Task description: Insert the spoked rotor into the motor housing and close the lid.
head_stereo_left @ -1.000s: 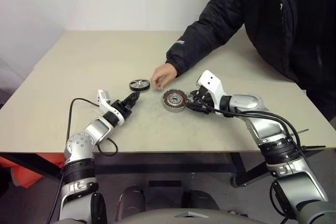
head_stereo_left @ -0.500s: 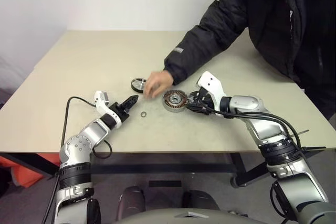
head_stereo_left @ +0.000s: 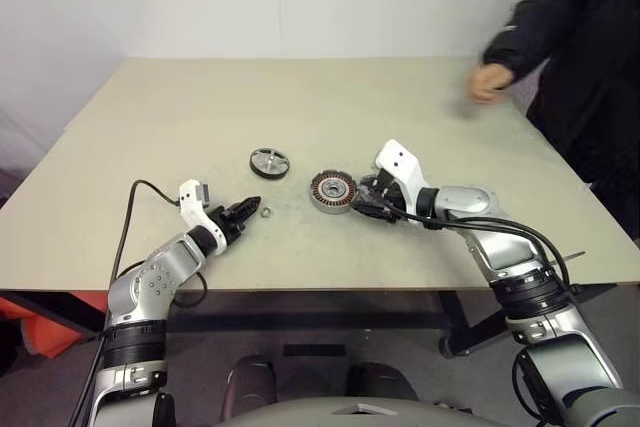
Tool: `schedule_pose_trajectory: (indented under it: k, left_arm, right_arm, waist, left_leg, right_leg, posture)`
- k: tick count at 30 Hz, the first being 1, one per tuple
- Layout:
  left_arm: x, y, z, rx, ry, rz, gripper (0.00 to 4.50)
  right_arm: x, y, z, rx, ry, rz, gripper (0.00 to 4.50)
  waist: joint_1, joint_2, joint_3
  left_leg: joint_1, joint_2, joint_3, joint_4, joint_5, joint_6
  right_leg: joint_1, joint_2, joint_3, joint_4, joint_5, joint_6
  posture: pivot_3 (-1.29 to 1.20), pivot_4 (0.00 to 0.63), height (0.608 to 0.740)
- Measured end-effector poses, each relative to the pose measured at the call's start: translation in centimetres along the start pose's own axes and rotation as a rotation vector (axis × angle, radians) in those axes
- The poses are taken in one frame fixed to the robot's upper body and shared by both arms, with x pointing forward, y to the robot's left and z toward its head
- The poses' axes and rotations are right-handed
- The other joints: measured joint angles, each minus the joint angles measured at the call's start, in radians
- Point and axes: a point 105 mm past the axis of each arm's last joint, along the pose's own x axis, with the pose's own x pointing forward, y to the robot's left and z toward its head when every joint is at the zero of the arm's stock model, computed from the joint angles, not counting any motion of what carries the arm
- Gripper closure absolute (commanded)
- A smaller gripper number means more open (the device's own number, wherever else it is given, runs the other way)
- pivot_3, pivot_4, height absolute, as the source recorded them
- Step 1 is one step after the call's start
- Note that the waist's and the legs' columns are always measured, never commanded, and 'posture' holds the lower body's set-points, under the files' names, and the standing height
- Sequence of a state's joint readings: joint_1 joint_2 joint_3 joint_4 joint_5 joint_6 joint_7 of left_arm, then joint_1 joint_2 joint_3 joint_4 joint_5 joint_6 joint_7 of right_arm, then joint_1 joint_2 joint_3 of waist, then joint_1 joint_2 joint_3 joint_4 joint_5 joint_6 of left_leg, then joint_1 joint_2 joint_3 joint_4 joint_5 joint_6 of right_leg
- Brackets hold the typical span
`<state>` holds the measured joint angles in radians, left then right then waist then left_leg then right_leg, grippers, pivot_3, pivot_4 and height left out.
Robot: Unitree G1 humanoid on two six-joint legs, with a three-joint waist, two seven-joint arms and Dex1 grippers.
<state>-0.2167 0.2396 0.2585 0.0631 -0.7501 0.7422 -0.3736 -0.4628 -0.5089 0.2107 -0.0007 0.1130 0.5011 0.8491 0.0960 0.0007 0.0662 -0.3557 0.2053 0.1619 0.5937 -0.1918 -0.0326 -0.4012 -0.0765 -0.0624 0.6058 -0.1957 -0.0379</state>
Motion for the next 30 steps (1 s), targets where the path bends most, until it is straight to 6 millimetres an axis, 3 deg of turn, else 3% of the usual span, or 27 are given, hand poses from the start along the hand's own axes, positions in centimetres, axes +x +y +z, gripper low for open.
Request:
schedule_pose_trajectory:
  k: [7,11,20,30]
  left_arm:
    - [-0.2,0.4,-0.4,0.224,0.016,0.035,2.43]
    - [-0.2,-1.3,-0.1,0.421,0.006,-0.025,2.43]
    - [-0.2,-4.4,-0.6,0.677,0.037,-0.198,2.43]
    - [0.2,-2.0,-2.5,0.834,0.115,-0.153,2.43]
  right_arm:
    - [0.0,0.2,0.3,-0.017,-0.029,0.016,1.77]
    - [-0.2,1.7,0.3,0.017,-0.062,0.107,1.77]
    - [-0.4,1.7,-2.0,0.060,0.004,0.114,1.77]
    - [-0.6,1.9,-3.0,0.042,0.049,0.110,1.77]
  waist:
    - [0.000,0.000,0.000]
    - [0.000,0.000,0.000]
    - [-0.001,0.000,0.000]
    - [-0.002,0.001,0.000]
  left_leg:
    - [0.000,0.000,0.000,0.000,0.000,0.000]
    - [0.000,0.000,0.000,0.000,0.000,0.000]
    - [0.004,0.000,0.000,-0.001,0.000,0.000]
    - [0.004,0.000,0.000,-0.001,0.000,0.000]
  right_leg:
    - [0.000,0.000,0.000,0.000,0.000,0.000]
    - [0.000,0.000,0.000,0.000,0.000,0.000]
    - [0.002,0.000,0.001,0.000,0.000,0.000]
    - [0.002,0.001,0.002,0.000,0.000,0.000]
  posture:
    - [0.00,0.000,0.740]
    - [0.00,0.000,0.740]
    - [0.00,0.000,0.740]
    - [0.00,0.000,0.740]
